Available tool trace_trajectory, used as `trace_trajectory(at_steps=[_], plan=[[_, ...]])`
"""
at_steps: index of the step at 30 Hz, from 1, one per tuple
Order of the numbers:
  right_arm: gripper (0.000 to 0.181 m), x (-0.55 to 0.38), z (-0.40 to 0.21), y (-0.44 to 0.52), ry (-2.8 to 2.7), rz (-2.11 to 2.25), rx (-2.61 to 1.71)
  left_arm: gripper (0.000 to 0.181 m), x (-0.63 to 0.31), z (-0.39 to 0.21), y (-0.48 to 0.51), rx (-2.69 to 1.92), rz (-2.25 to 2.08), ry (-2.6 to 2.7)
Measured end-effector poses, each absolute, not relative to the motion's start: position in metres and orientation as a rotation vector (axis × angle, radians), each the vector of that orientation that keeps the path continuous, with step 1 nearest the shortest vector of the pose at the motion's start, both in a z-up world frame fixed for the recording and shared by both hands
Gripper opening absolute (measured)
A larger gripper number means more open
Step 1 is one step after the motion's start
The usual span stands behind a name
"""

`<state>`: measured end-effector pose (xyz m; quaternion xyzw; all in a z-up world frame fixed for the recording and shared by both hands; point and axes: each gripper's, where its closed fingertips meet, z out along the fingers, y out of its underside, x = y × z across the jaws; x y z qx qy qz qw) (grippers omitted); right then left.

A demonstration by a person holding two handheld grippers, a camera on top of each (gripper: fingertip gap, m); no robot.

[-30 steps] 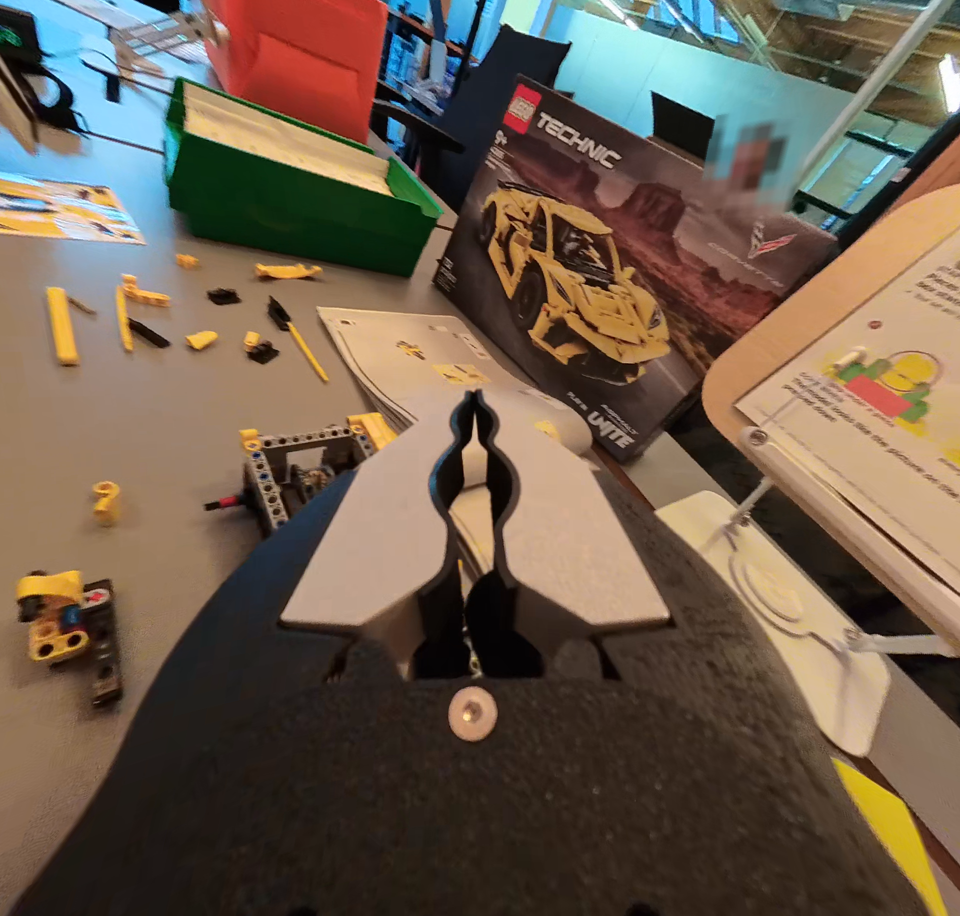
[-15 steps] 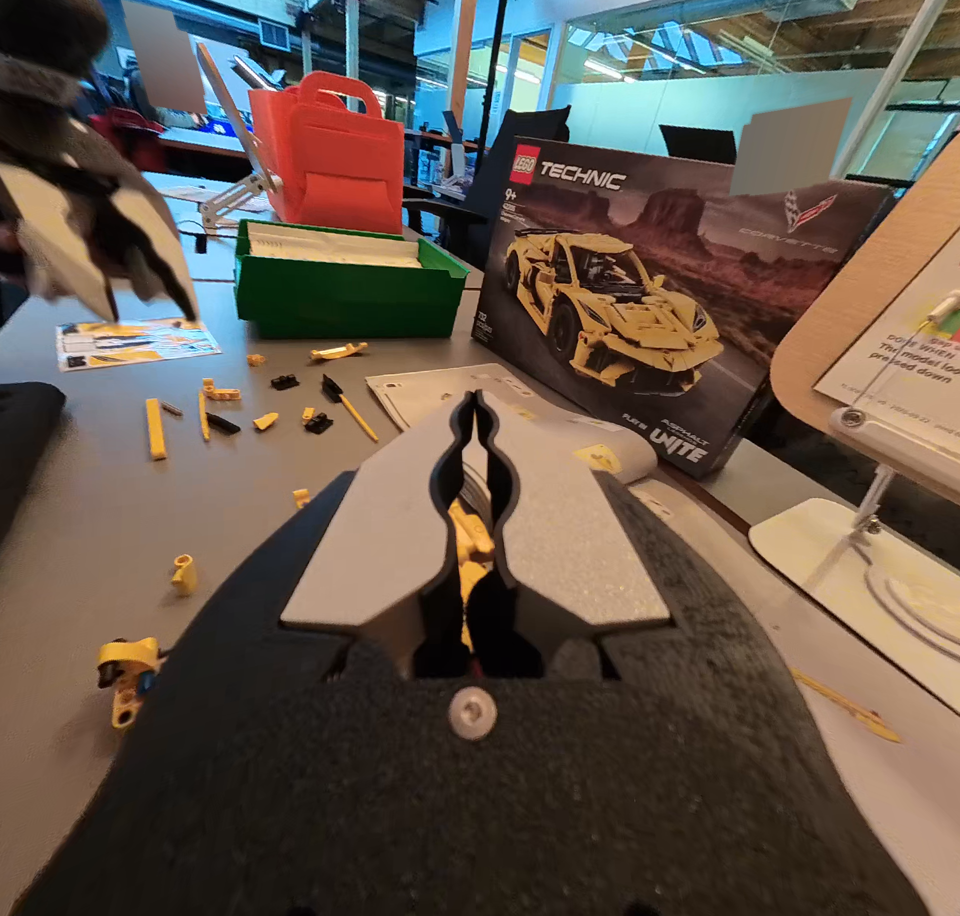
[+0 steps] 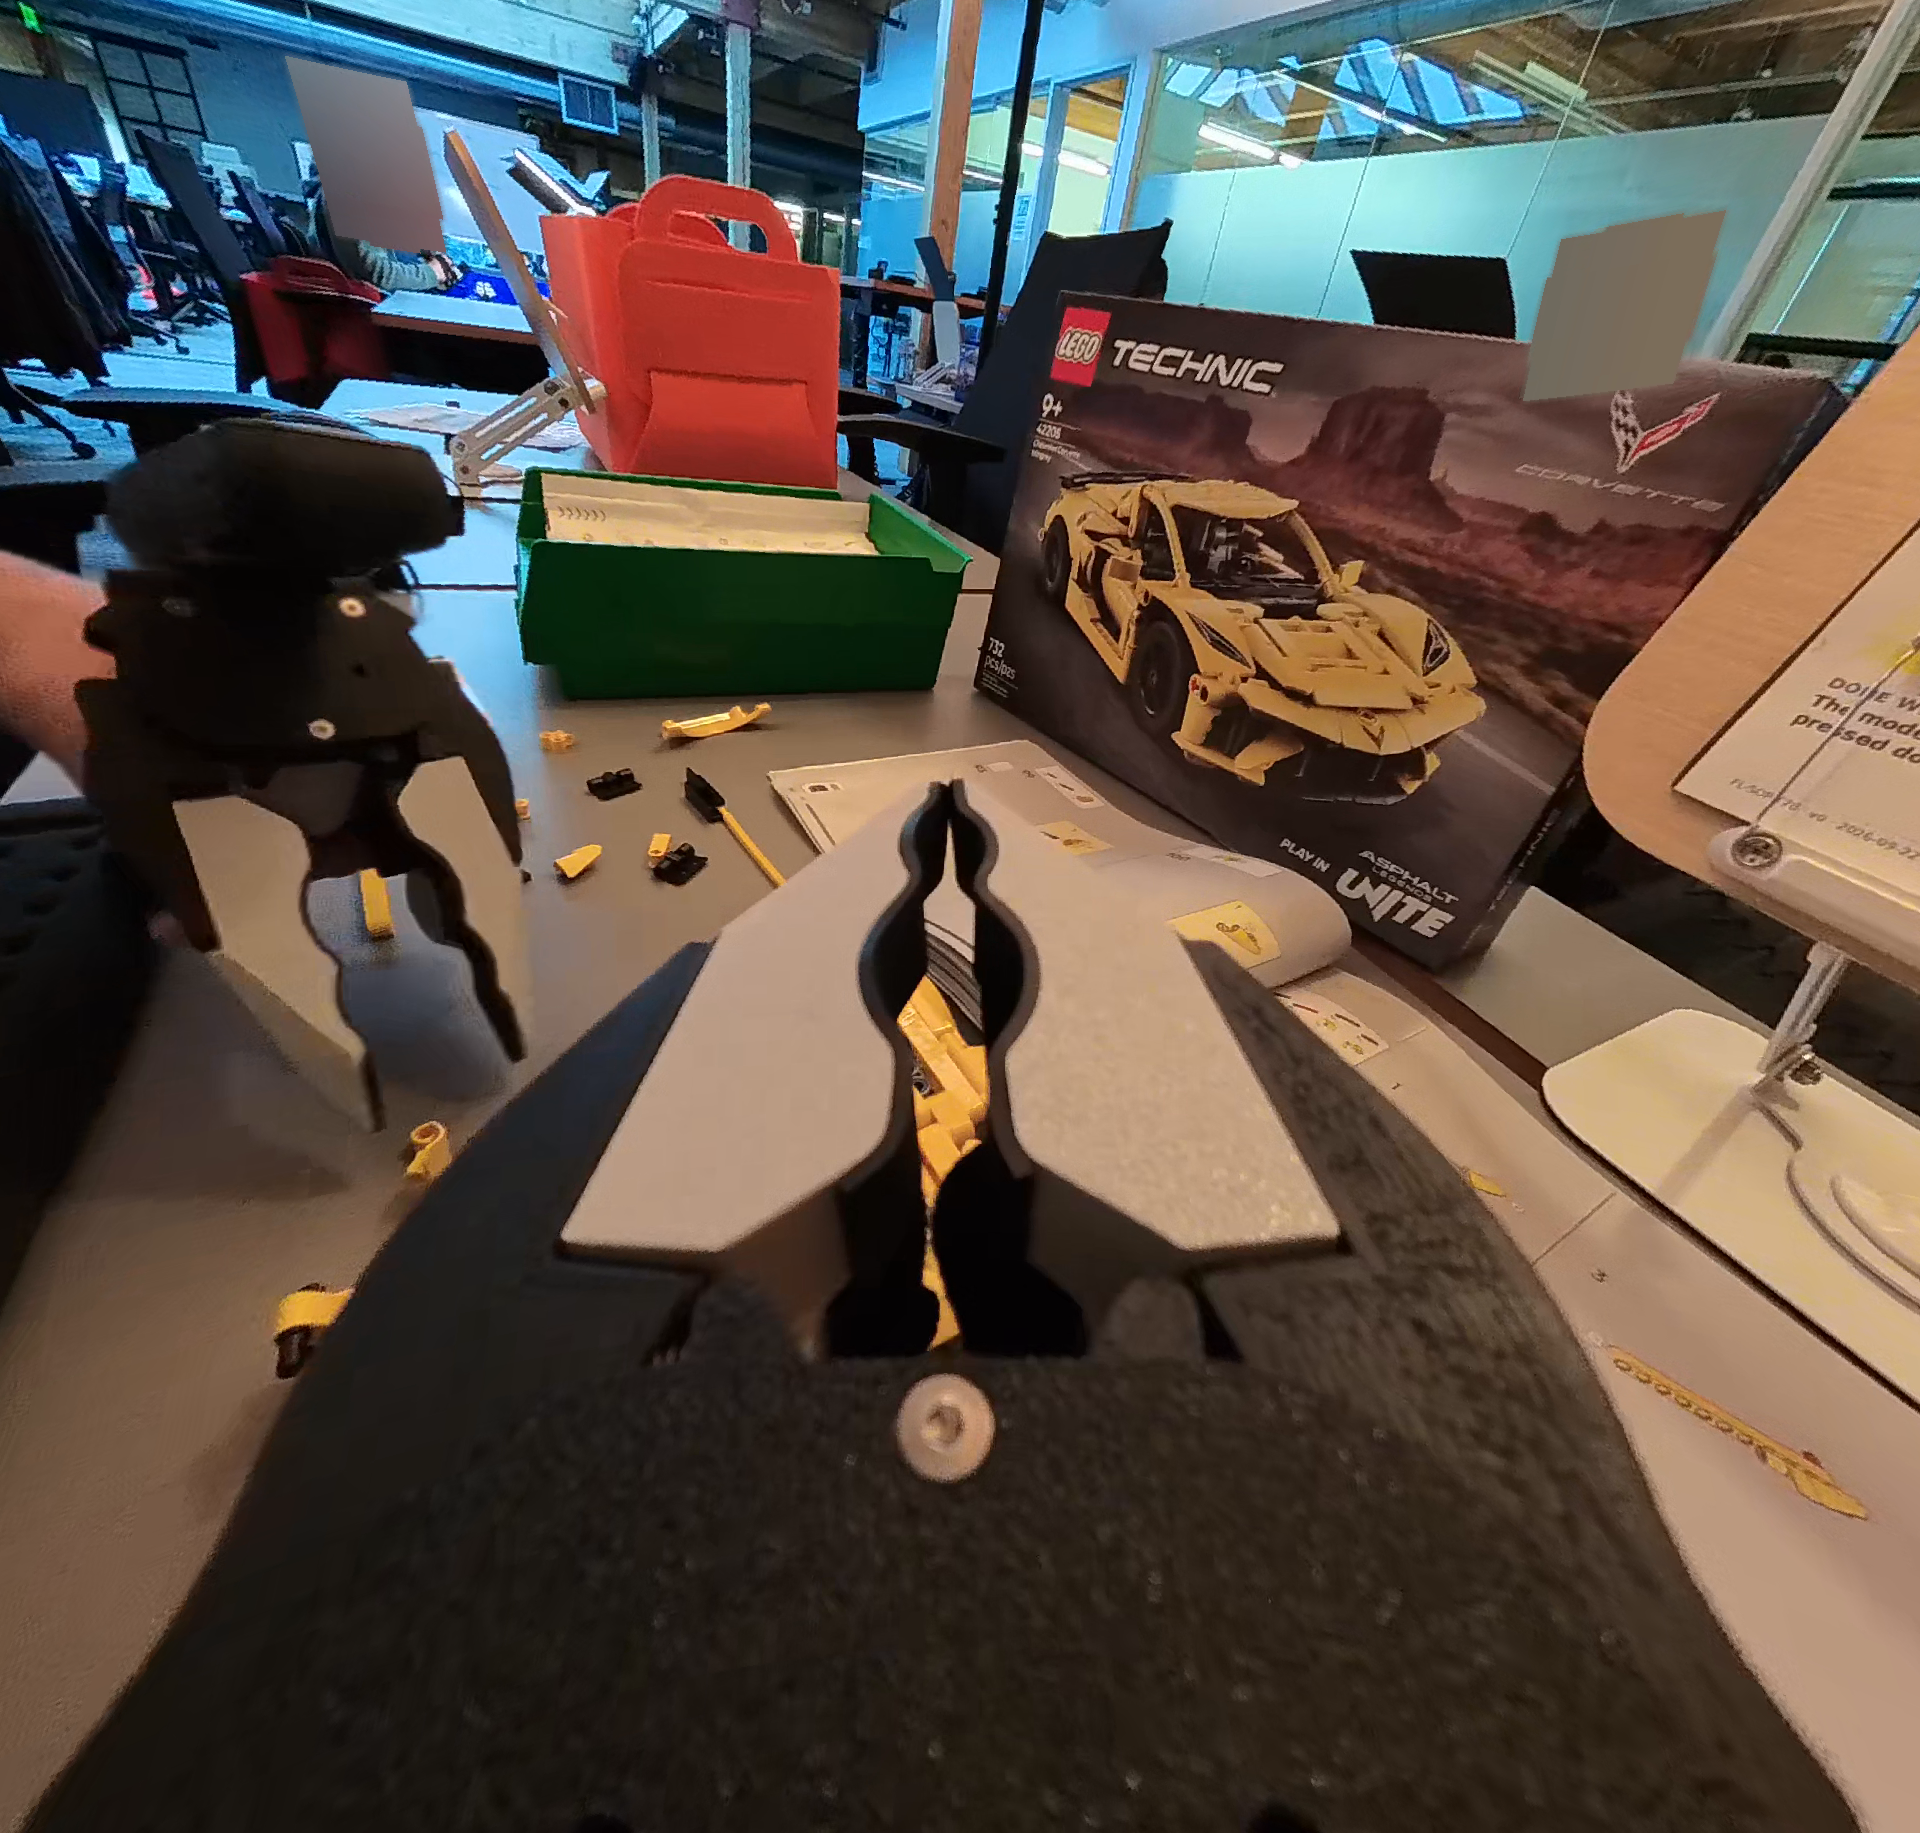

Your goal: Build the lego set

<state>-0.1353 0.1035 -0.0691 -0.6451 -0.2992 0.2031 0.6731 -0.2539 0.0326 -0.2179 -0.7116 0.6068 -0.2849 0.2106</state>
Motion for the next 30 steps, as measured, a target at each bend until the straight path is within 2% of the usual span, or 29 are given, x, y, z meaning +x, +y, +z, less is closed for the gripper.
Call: trace_trajectory(at_steps=[4,7,9,20,21,22,23,26,30], plan=[[0.000,-0.136,-0.069,0.103,-0.672,0.466,-1.455,0.040,-0.251,-0.211,0.032,-2.169,-0.658,1.334],[0.000,-0.139,-0.069,0.102,-0.686,0.460,-1.454,0.026,-0.257,-0.216,0.025,-2.158,-0.460,1.309],[0.000,-0.141,-0.068,0.101,-0.692,0.462,-1.450,0.024,-0.261,-0.221,0.027,-2.165,-0.358,1.276],[0.000,-0.140,-0.063,0.099,-0.676,0.487,-1.440,0.025,-0.250,-0.231,0.027,-2.272,-0.417,1.113],[0.000,-0.140,-0.063,0.099,-0.675,0.490,-1.438,0.020,-0.249,-0.231,0.027,-2.261,-0.414,1.129],[0.000,-0.140,-0.063,0.099,-0.676,0.489,-1.438,0.007,-0.246,-0.231,0.027,-2.250,-0.418,1.155],[0.000,-0.140,-0.063,0.098,-0.678,0.485,-1.438,0.007,-0.245,-0.231,0.027,-2.234,-0.410,1.174],[0.000,-0.138,-0.062,0.098,-0.684,0.465,-1.437,0.007,-0.239,-0.218,0.039,-2.012,-0.356,1.281],[0.000,-0.139,-0.057,0.096,-0.680,0.472,-1.415,0.006,-0.222,-0.160,0.051,-1.458,-0.299,1.293]])
